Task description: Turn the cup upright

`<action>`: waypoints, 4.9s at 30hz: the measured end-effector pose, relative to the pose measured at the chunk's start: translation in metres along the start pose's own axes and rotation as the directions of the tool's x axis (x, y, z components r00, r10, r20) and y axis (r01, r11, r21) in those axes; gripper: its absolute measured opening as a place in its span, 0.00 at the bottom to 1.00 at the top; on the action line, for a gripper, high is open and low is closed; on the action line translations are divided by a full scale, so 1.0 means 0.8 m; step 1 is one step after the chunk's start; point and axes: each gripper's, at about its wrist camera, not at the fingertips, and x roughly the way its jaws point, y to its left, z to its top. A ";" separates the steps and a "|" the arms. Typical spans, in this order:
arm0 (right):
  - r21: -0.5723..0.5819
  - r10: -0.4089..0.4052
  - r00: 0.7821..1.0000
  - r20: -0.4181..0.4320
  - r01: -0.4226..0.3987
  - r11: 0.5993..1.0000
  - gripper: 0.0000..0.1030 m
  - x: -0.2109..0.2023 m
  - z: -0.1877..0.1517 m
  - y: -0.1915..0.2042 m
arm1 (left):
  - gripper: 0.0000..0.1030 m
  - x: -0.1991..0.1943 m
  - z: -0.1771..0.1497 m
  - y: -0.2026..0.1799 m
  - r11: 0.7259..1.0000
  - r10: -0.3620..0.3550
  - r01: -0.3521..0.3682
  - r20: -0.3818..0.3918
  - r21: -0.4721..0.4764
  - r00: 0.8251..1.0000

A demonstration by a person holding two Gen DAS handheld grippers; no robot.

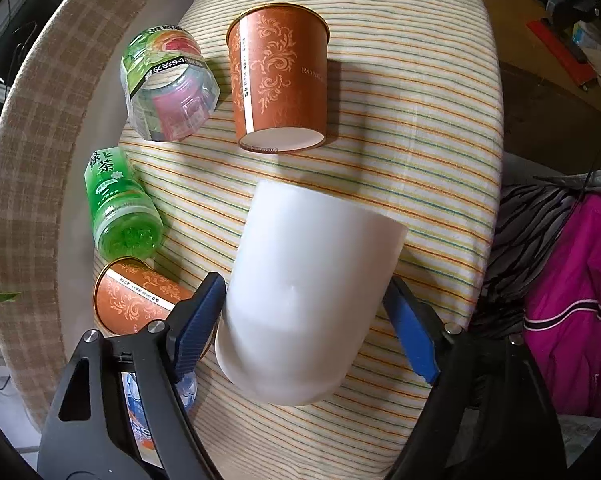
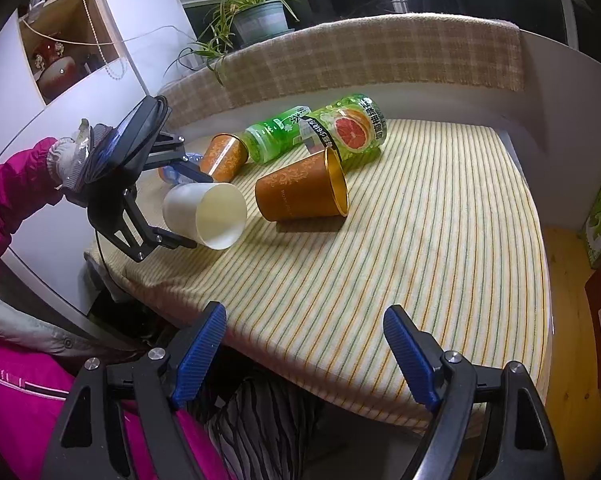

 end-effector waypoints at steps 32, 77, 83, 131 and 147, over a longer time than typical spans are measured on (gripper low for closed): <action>-0.018 0.001 1.000 -0.021 -0.001 1.000 0.80 0.012 0.001 0.010 | 0.75 -0.008 -0.040 0.043 0.917 -0.149 0.213 0.204 -0.338 0.967; -0.056 0.032 0.999 -0.003 -0.032 0.998 0.80 0.025 0.004 0.051 | 0.75 -0.011 -0.126 0.005 0.530 0.266 0.360 0.554 -0.768 0.789; -0.057 0.041 0.999 0.013 -0.040 0.998 0.80 0.026 0.004 0.060 | 0.75 -0.012 -0.131 -0.003 0.538 0.261 0.355 0.552 -0.764 0.792; 0.142 -0.333 0.800 0.499 0.303 0.942 1.00 0.008 0.023 0.135 | 1.00 -0.158 -0.214 -0.060 0.283 0.747 0.068 0.265 -0.957 0.609; 0.161 -0.337 0.805 0.488 0.296 0.941 1.00 0.010 0.028 0.131 | 1.00 -0.158 -0.217 -0.055 0.257 0.755 0.070 0.246 -0.964 0.608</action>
